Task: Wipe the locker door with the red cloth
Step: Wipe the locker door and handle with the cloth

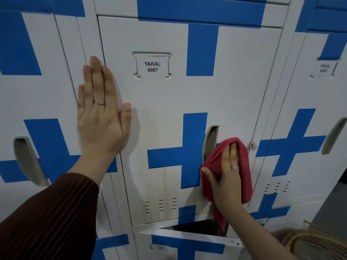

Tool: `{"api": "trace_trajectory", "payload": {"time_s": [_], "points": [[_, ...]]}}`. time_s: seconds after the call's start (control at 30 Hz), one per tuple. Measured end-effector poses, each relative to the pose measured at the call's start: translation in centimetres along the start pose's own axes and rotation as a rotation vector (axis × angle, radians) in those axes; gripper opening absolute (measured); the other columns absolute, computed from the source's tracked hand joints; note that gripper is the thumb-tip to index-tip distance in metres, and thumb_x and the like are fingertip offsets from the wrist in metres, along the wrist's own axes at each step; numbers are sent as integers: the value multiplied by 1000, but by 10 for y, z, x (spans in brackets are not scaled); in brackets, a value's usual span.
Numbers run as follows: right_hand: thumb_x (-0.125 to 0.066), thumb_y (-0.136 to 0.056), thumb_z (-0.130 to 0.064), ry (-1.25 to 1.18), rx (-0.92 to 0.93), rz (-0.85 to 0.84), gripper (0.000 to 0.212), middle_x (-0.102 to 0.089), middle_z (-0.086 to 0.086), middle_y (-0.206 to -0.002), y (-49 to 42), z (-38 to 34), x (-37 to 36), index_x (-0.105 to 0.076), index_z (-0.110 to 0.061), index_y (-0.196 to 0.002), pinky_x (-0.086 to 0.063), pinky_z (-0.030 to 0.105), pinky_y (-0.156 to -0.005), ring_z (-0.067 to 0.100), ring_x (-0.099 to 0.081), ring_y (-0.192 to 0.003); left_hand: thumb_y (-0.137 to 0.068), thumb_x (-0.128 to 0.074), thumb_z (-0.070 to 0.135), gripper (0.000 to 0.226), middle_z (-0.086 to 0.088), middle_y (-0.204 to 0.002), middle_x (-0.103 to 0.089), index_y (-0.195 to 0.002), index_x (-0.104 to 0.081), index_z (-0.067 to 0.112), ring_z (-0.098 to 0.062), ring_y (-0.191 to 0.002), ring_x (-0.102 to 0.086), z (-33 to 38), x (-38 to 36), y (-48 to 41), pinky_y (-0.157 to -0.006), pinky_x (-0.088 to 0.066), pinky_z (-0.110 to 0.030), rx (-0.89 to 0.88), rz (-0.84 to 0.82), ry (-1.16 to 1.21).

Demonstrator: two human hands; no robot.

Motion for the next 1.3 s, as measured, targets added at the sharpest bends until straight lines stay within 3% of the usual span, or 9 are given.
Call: {"api": "trace_trajectory", "payload": {"time_s": [0.3,0.53,0.7,0.77,0.93,1.07,1.3], "points": [[-56,-84,-42,-163,50,115,82,5,-10,-146,-27,-28,10,2,-26,-141,-7,29,-109,4,1,-135,-96,-20,34,62,-27,-151,-13,-145,-10,-3,-33,-141,-6,1,1,0,-116,0,-35,-9,11,0],[-58,-86,-35,-376,-76,248,82,2,-2,-154,-57,-44,29,-2,-19,-145,-2,42,-115,3,5,-135,-96,-21,32,62,-27,-151,-12,-145,-10,-3,-33,-140,-6,0,0,0,-116,2,-33,-13,12,2],[-60,-86,-32,-399,-89,261,83,2,-3,-154,-56,-43,28,-2,-21,-144,-2,45,-115,8,4,-138,-96,-22,32,61,-28,-151,-13,-144,-11,-4,-33,-140,-6,0,0,0,-116,-1,-35,-12,16,6],[-61,-85,-31,-368,-24,223,84,3,-7,-152,-51,-42,26,1,-25,-142,-2,41,-116,6,4,-138,-95,-22,32,62,-28,-150,-13,-144,-11,-4,-33,-140,-6,0,0,0,-116,-1,-35,-11,17,10],[-64,-84,-26,-250,72,121,85,1,-11,-149,-33,-34,17,1,-30,-138,-1,11,-107,0,1,-135,-96,-21,33,62,-28,-151,-13,-145,-11,-3,-33,-140,-6,-1,0,0,-116,-1,-35,-11,17,10],[-65,-81,-26,-135,68,63,85,0,-13,-144,-21,-23,10,1,-32,-134,-8,28,-109,5,-1,-133,-95,-21,33,62,-27,-151,-12,-145,-10,-3,-34,-140,-6,-1,0,0,-116,-1,-35,-12,15,7],[-65,-80,-25,-103,50,44,82,-4,-11,-142,-12,-13,6,-4,-29,-135,-15,36,-109,10,-7,-132,-95,-20,34,62,-28,-150,-13,-145,-11,-3,-34,-140,-6,-1,-1,0,-116,1,-34,-13,12,6]]}}
Point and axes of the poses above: each hand's wrist, its own y-axis away from the middle knuckle, its own x-axis out of the back of the hand, z = x × y, the point moved 6 cm from there along -y, towards the middle knuckle
